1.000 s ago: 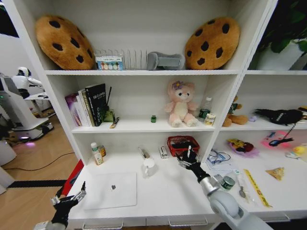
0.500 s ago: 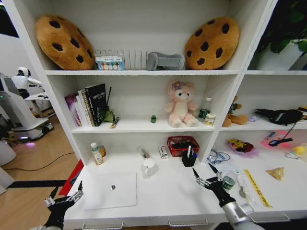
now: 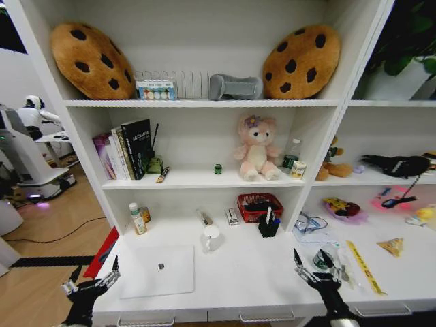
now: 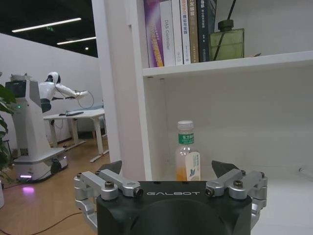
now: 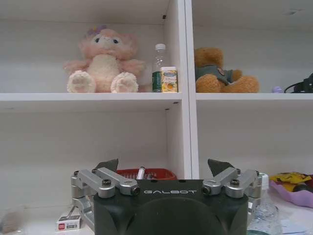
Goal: Organize the objects on the table.
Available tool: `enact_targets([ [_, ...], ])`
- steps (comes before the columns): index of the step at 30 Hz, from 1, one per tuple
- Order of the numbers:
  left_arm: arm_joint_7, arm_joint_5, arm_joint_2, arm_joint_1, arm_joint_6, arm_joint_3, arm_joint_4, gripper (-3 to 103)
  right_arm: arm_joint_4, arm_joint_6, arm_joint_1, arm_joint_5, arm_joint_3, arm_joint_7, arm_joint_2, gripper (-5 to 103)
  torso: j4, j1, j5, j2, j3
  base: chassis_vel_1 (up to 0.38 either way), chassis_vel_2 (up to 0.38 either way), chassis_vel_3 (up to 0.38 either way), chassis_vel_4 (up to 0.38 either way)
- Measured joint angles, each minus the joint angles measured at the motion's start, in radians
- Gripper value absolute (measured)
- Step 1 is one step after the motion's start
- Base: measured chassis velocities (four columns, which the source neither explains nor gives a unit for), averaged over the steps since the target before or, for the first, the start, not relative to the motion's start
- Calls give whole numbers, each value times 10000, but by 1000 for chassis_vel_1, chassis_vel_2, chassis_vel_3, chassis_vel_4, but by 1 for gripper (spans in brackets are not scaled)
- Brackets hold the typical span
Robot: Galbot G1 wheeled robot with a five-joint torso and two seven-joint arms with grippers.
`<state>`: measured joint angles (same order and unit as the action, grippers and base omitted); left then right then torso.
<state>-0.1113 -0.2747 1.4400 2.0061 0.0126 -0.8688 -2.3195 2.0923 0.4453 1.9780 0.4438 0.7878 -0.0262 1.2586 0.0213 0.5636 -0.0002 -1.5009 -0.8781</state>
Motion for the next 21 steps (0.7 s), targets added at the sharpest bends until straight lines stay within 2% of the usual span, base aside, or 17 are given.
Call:
enact_targets([
  [8,3,29,-34,-86,9,110,119,100,-27,63,-30,26,81,-23,46,100,1,0,0,0,0,-51,-56,48,47],
  [21,38,-68,-153,-179,46,70,295,100,-97,91,-116,-233,-77,-86,125,100,4,2,-2,1,-1,-199,-203,210,197],
])
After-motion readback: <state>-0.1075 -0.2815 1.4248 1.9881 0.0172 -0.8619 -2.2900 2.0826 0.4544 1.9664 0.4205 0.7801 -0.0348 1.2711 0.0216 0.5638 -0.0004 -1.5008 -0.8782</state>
